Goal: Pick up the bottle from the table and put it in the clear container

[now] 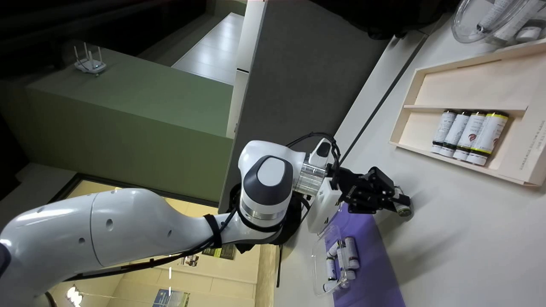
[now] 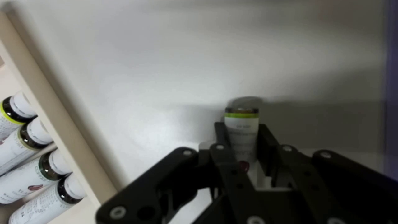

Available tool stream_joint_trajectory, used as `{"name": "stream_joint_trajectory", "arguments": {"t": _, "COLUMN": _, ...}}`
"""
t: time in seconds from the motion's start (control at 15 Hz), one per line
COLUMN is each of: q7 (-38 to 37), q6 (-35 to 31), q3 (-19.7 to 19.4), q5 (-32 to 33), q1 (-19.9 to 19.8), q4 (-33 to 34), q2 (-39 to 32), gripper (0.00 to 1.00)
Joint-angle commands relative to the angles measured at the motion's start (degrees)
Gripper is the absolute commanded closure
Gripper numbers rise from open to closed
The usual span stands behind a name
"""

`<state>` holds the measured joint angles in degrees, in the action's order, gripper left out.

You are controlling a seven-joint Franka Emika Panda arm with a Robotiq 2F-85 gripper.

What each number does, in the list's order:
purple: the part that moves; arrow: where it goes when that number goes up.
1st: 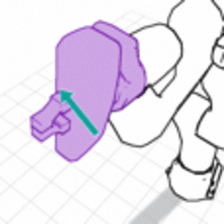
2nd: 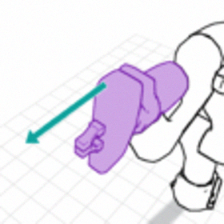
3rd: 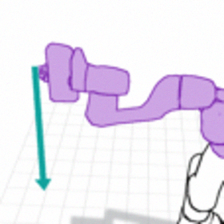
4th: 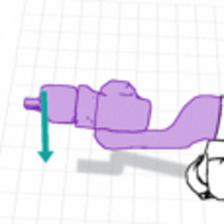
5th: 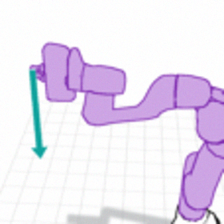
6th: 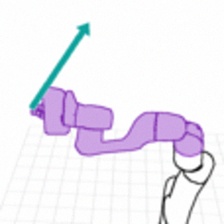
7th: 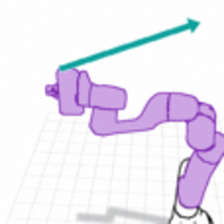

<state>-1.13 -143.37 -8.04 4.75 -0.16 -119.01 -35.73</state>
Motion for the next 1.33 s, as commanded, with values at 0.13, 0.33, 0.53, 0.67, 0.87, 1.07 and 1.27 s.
{"name": "stream_joint_trajectory", "arguments": {"t": 0.13, "q7": 0.1, "q6": -0.1, "q3": 0.9, "q5": 0.8, "q1": -0.7, "q4": -0.2, "q2": 1.5, "gripper": 0.93}}
{"name": "stream_joint_trajectory", "arguments": {"t": 0.33, "q7": 0.4, "q6": -0.9, "q3": 1.2, "q5": 1.2, "q1": -0.3, "q4": -1.0, "q2": 3.4, "gripper": 0.93}}
{"name": "stream_joint_trajectory", "arguments": {"t": 0.53, "q7": 1.5, "q6": -0.4, "q3": 2.0, "q5": 1.3, "q1": -0.1, "q4": -1.7, "q2": 5.6, "gripper": 0.93}}
{"name": "stream_joint_trajectory", "arguments": {"t": 0.67, "q7": 2.4, "q6": 1.3, "q3": 2.5, "q5": 2.2, "q1": 0.6, "q4": -2.1, "q2": 7.5, "gripper": 0.93}}
{"name": "stream_joint_trajectory", "arguments": {"t": 0.87, "q7": 3.8, "q6": 2.9, "q3": 3.6, "q5": 4.5, "q1": 1.8, "q4": -4.3, "q2": 11.8, "gripper": 0.93}}
{"name": "stream_joint_trajectory", "arguments": {"t": 1.07, "q7": 6.2, "q6": 3.2, "q3": 5.9, "q5": 6.5, "q1": 3.2, "q4": -6.4, "q2": 15.0, "gripper": 0.93}}
{"name": "stream_joint_trajectory", "arguments": {"t": 1.27, "q7": 8.5, "q6": 1.5, "q3": 9.1, "q5": 7.4, "q1": 4.8, "q4": -8.9, "q2": 17.2, "gripper": 0.93}}
